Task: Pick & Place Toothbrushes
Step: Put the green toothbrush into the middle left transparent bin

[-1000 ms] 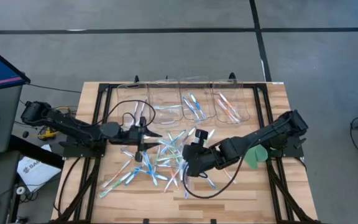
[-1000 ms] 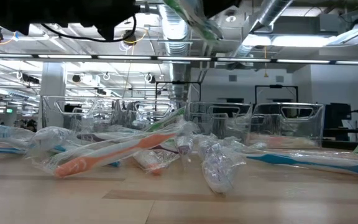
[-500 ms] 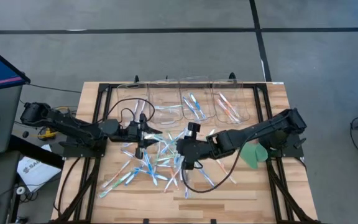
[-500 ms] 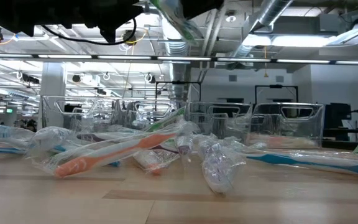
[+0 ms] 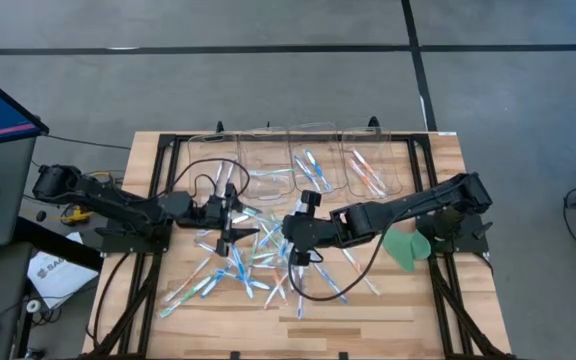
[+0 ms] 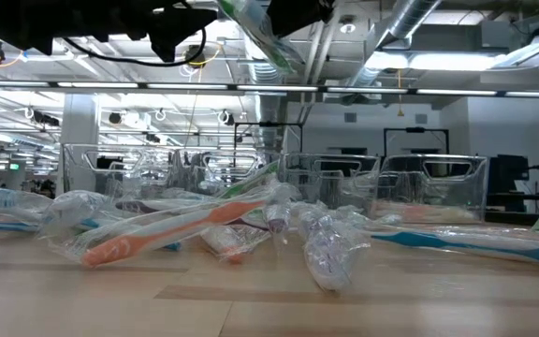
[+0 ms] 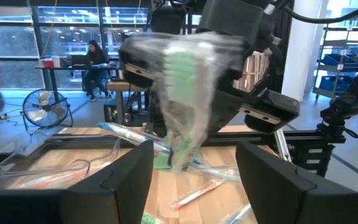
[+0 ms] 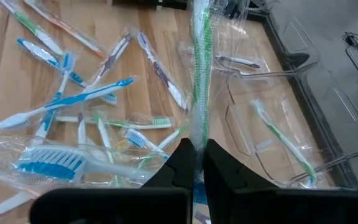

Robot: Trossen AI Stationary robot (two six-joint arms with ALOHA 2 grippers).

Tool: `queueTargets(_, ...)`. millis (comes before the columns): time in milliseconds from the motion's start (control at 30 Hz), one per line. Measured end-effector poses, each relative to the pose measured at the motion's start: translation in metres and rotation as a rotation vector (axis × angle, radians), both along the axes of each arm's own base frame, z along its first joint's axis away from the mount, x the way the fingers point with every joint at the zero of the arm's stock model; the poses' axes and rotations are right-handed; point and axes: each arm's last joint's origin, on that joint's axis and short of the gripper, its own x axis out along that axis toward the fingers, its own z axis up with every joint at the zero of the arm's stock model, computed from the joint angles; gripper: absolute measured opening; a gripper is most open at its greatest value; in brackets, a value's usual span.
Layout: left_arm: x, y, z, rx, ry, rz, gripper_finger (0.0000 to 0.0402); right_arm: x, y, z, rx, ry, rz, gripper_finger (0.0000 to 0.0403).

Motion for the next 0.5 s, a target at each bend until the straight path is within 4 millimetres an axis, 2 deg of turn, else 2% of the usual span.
queueTargets(233,0.002,0.005,0.000,0.002,-0.010,0.025,0.0227,0.000,-0.001,0.000,-0.005,0.003,0.003,0.0006)
queueTargets(500,0.013,0.003,-0.013,0.096,0.008,0.018,0.0190,0.001,-0.004,0.000,0.001,0.005,0.000,0.0009)
